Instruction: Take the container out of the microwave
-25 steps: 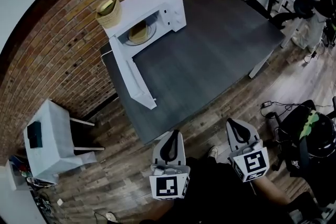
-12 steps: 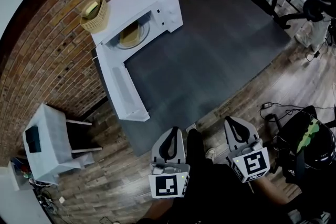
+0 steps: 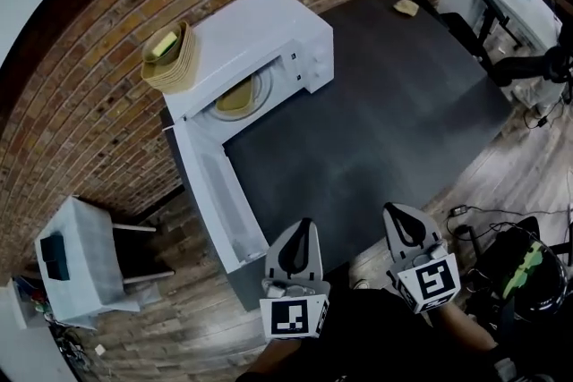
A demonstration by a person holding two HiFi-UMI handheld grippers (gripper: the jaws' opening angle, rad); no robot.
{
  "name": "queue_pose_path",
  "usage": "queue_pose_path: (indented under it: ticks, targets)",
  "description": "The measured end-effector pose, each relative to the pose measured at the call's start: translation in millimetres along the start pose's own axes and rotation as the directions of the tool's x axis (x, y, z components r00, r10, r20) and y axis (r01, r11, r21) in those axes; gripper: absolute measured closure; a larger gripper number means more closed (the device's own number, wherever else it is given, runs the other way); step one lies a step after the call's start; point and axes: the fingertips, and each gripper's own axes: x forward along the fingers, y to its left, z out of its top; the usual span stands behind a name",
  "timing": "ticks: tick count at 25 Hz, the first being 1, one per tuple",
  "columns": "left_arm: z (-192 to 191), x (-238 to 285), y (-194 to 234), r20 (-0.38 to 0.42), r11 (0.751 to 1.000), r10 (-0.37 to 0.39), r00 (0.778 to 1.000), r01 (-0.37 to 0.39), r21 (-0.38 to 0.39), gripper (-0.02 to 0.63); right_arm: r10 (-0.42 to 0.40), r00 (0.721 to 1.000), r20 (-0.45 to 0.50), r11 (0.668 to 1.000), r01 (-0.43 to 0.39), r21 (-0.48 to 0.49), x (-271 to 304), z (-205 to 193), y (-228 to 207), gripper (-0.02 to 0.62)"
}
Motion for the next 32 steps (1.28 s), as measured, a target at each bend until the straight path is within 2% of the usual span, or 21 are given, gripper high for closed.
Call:
queue_pose_path:
  ticks: [4, 9, 14, 17, 22, 26, 29, 32]
  targets:
    - [9, 28, 29, 0.020, 0.999, 0.012, 1.000, -0.011, -0.036, 0.594, 0.005, 1.000, 0.004, 0.999, -0.005, -0.036, 38, 24, -3, 0.532]
    - [12, 48, 57, 0.009, 0.998, 0.032, 0.999, -0.031, -0.063, 0.594, 0.004, 0.999, -0.045, 1.000, -0.005, -0.022, 79, 28, -5, 0.532]
    - [11, 56, 80, -0.033, 0.989, 0.109, 0.993, -0.112, -0.095, 0.594, 0.107, 0.991, -0.082, 0.992, -0.112, -0.051, 120, 31, 4, 0.532]
    - [7, 63, 96, -0.048, 0.977, 0.176, 0.983, -0.181, -0.111, 0.593, 0.189, 0.978, -0.086, 0.976, -0.196, -0.093, 153, 34, 11, 0.532]
    - [-2, 66, 118, -0.072, 0.942, 0.307, 0.949, -0.314, -0.119, 0.593, 0.330, 0.931, -0.158, 0.920, -0.354, -0.167, 197, 32, 28, 0.532]
    - [-13, 73, 131, -0.107, 0.911, 0.383, 0.918, -0.394, -0.121, 0.594, 0.435, 0.884, -0.174, 0.853, -0.466, -0.235, 235, 32, 37, 0.532]
    - [-16, 76, 138, -0.108, 0.886, 0.435, 0.894, -0.446, -0.128, 0.594, 0.494, 0.852, -0.173, 0.800, -0.523, -0.295, 259, 31, 44, 0.532]
    - [-22, 77, 146, -0.123, 0.850, 0.489, 0.864, -0.503, -0.155, 0.593, 0.527, 0.827, -0.196, 0.750, -0.561, -0.350, 285, 27, 53, 0.531]
